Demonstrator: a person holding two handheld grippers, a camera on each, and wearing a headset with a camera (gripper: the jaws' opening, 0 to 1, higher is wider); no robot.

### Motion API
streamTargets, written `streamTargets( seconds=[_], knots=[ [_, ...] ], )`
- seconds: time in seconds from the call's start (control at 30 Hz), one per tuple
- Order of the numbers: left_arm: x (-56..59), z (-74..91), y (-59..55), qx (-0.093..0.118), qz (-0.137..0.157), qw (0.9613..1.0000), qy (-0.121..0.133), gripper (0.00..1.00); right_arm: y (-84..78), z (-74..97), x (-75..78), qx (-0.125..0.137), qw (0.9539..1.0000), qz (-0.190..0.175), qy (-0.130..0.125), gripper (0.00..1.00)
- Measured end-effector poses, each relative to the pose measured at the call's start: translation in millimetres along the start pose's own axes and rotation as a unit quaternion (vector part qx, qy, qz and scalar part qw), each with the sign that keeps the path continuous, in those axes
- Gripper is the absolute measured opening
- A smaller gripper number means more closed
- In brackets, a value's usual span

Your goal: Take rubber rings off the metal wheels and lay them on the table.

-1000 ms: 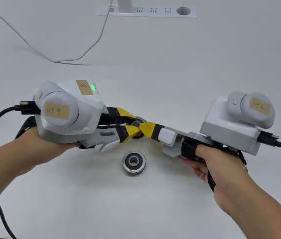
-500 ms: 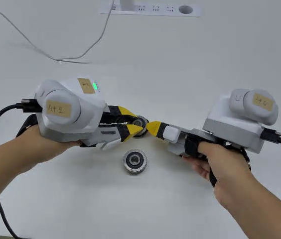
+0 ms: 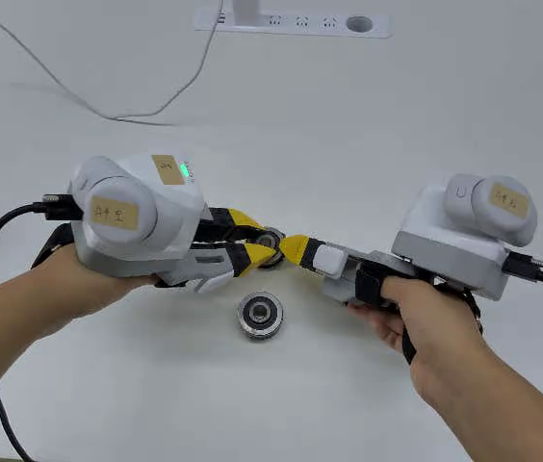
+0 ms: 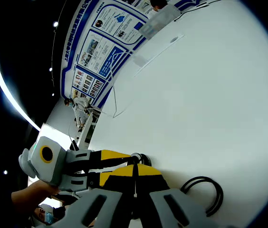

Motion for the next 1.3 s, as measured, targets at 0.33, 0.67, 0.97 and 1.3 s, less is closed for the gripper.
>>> streamTargets(
  seconds=[0.33,0.67,0.97,1.3],
  knots=[
    [0.0,0.3,0.0,0.001,0.0,1.0,-0.001,0.12,0.4,0.4,-1.4,-0.002,1.0,0.006,0.008,0.0],
    [0.2,0.2,-0.5,0.003,0.001,1.0,-0.001,0.12,1.1,-1.3,-2.4,-0.003,0.9998,0.008,0.017,0.0],
    [0.3,0.6,-1.1,0.005,0.003,1.0,-0.003,0.12,2.0,-1.5,-0.8,-0.005,0.9996,0.013,0.025,0.0],
    [0.6,0.9,-2.2,0.01,0.009,0.9999,-0.001,0.12,1.4,0.1,-2.3,-0.007,0.999,0.025,0.037,0.0]
  ],
)
Point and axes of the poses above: the centre of the closed fingertips' face, and the gripper's own axes: z roughly backward along the fingers, x roughly to its right, y roughly out of its top, the point moved 10 cm from there along z, roughly backward along the fingers, and after that the axes turned 1 degree about -x, right-handed, at the moved point
